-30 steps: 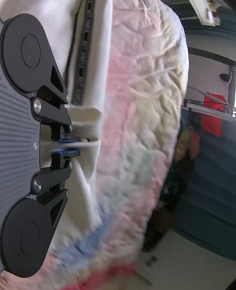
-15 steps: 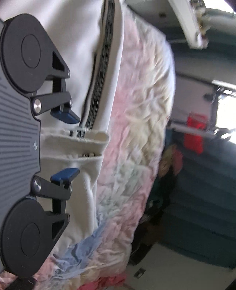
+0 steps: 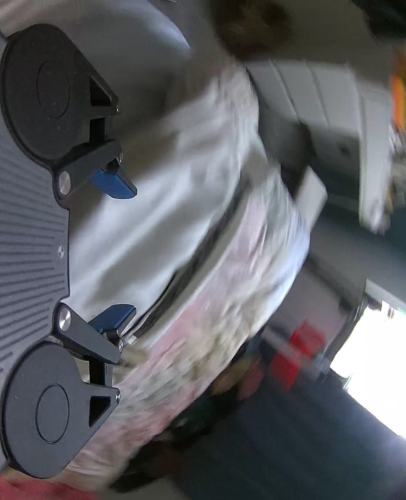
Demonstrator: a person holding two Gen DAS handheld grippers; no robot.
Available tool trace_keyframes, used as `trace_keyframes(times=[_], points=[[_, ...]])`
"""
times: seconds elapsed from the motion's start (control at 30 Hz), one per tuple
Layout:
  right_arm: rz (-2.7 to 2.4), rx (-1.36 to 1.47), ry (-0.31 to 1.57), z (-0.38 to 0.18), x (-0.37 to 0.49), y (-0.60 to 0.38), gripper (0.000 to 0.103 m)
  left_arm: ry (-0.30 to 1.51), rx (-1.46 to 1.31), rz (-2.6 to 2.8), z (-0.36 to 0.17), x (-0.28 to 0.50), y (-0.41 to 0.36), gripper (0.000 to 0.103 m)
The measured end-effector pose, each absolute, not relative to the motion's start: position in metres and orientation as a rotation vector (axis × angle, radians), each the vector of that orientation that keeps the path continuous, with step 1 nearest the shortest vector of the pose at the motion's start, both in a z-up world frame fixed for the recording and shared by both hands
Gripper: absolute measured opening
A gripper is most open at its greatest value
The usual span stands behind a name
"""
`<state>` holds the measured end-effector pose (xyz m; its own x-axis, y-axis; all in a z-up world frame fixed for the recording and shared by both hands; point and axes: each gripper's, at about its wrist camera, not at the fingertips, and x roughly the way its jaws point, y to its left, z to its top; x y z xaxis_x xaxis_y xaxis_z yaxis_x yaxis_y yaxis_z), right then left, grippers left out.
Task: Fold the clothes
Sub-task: 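Open both grippers and release the cuff and striped edge onto the pants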
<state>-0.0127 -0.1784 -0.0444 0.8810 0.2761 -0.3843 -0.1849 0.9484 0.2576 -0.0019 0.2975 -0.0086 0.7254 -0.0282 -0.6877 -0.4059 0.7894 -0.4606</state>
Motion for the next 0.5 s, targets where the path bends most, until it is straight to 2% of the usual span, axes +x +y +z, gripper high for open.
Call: trace_keyframes(times=[0.2,0.43,0.5], points=[[0.262,0.182,0.402,-0.044,-0.015,-0.176,0.080,0.721,-0.841,0.278,-0.028,-0.036,0.367,0.080],[0.245,0.186,0.466,-0.052,-0.007,-0.179,0.079,0.715,-1.016,0.239,-0.068,-0.050,0.391,0.080],[0.232,0.184,0.485,-0.055,-0.004,-0.180,0.076,0.695,-1.053,0.230,-0.077,-0.051,0.394,0.080]])
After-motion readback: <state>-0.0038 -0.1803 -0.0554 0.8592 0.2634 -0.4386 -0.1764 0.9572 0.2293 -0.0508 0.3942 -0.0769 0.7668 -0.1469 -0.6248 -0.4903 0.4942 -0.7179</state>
